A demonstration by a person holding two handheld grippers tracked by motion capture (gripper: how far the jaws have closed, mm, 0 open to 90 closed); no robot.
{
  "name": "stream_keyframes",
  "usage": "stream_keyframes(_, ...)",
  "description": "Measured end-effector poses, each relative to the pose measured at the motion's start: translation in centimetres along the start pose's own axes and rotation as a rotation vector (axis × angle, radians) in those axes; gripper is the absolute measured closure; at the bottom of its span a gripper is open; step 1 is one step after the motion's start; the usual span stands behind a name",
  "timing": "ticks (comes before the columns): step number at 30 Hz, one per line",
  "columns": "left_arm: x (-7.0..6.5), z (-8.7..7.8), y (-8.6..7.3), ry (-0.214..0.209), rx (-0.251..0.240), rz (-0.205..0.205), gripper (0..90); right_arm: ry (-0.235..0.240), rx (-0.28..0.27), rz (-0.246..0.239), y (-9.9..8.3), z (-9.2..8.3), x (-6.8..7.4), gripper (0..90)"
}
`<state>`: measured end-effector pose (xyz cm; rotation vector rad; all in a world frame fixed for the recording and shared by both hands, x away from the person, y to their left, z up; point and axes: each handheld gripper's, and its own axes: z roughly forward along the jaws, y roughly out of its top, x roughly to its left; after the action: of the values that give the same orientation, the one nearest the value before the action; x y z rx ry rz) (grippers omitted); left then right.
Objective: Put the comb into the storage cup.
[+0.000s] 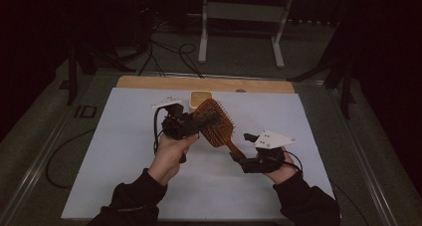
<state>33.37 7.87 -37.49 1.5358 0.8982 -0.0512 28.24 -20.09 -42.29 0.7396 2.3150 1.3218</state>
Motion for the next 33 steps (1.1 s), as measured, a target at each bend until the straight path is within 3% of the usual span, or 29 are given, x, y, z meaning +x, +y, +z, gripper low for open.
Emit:
stream_keyframes(1, 0.0, 0.0, 0.0, 0.000, 0.000, 0.000, 55.8, 0.000, 0.000, 0.000, 0.0, 0.0, 0.0, 19.9)
stream_keyframes(2, -0.1, -0.2, 0.4, 0.006, 0.001, 0.013, 55.8, 0.027, -0.007, 0.030, -0.1, -0.1, -0.2, 13.5)
stream_keyframes(7, -0.2, -0.8, 1.4, 0.028, -0.005, 0.031, 55.8, 0.052, -0.027, 0.059, -0.6, -0.6, -0.6, 12.0)
stream_keyframes(13, -0.5, -1.2, 2.6, 0.057, -0.005, 0.066, 55.8, 0.048, -0.042, 0.079, -1.3, -1.2, -0.9, 11.1)
stream_keyframes(20, -1.5, -1.8, 4.5, 0.078, -0.014, 0.110, 55.8, 0.045, -0.041, 0.065, -2.4, -1.8, -0.9, 9.9)
stream_keyframes(24, -1.8, -2.0, 5.3, 0.097, -0.010, 0.138, 55.8, 0.043, -0.065, 0.086, -3.0, -2.0, -1.0, 9.9)
stream_keyframes(25, -1.8, -2.3, 5.9, 0.099, -0.014, 0.144, 55.8, 0.028, -0.093, 0.075, -3.4, -2.3, -1.1, 9.9)
stream_keyframes(33, -1.8, -3.2, 8.0, 0.119, -0.042, 0.154, 55.7, 0.016, -0.123, 0.048, -4.4, -3.1, -0.9, 9.5)
